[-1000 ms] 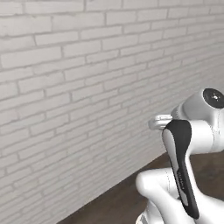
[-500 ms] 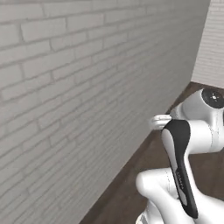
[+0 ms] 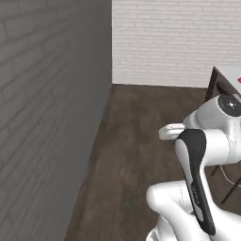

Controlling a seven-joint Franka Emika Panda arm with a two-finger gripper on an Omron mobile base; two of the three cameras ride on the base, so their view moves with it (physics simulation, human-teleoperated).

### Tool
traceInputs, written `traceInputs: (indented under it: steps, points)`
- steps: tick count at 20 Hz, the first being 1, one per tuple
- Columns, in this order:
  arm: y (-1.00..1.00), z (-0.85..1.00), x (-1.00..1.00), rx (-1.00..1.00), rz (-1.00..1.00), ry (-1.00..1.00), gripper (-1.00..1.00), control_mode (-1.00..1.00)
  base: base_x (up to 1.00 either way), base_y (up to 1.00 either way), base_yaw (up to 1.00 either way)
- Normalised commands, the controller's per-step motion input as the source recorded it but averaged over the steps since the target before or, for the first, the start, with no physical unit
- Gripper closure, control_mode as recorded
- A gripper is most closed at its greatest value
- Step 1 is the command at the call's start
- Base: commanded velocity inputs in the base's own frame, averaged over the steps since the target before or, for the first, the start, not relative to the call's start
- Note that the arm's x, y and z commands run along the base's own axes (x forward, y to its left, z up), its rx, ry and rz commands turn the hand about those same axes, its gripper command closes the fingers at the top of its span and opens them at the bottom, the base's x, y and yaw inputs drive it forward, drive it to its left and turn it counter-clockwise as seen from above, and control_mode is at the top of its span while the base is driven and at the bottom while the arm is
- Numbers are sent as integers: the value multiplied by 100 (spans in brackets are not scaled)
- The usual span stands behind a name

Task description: Take the strawberry from the fridge and place it on top of the pancake, located on the dining counter.

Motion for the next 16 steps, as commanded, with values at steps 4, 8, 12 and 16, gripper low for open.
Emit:
traceInputs:
  steps: [4,8,12,16]
  points:
    - [0,0,0,0,0,0,100,100,62,0,-75]
    - [0,0,0,0,0,0,100,100,69,0,-72]
    - [0,0,0,0,0,0,100,100,92,9,-67]
    - [0,0,0,0,0,0,100,100,100,31,-61]
